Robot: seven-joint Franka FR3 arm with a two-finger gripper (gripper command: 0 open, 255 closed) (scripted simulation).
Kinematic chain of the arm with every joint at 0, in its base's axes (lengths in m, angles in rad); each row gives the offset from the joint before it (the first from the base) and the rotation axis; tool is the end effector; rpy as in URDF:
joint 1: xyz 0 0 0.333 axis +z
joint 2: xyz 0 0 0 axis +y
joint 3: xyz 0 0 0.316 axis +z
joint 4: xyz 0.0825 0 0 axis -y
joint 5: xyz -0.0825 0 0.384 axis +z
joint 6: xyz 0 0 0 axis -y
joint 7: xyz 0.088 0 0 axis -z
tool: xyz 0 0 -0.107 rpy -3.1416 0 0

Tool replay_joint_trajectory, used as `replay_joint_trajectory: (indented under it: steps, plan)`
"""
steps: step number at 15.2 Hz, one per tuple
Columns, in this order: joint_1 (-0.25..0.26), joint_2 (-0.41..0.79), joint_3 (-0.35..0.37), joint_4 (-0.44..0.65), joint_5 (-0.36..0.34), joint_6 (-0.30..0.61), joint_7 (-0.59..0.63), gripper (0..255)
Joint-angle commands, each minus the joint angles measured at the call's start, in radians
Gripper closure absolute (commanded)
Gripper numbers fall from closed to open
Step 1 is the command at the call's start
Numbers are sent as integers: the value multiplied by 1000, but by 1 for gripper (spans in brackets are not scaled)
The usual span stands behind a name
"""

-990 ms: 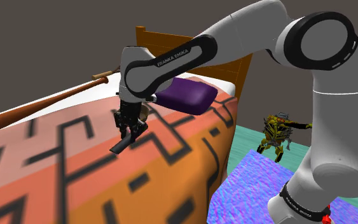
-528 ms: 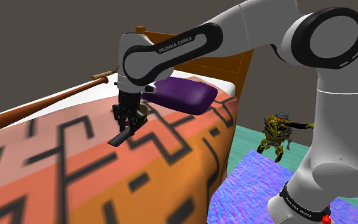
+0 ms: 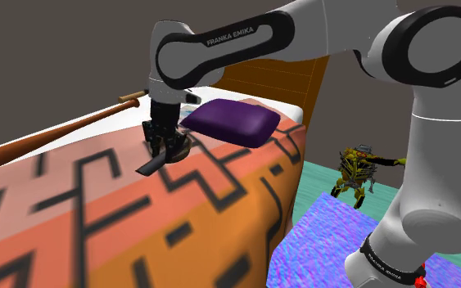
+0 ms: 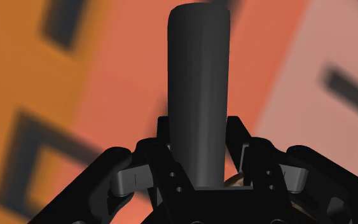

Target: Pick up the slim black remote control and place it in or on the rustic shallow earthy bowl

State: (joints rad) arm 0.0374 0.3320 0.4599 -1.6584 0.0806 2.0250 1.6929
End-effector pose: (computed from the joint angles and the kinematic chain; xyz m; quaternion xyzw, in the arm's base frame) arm 0.5864 0.2894 0.4408 -0.8041 0.5835 0.0814 0.0795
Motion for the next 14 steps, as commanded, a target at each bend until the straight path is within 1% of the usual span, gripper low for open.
replay_joint_trajectory:
  steps: [1, 7, 11, 14]
  plan:
    - [0, -8, 2, 15, 2, -22, 4, 255]
    - [0, -22, 4, 74, 5, -93, 13, 255]
    - [-22, 73, -24, 203, -24, -143, -38, 255]
    - [-33, 156, -44, 323, -46, -192, -74, 255]
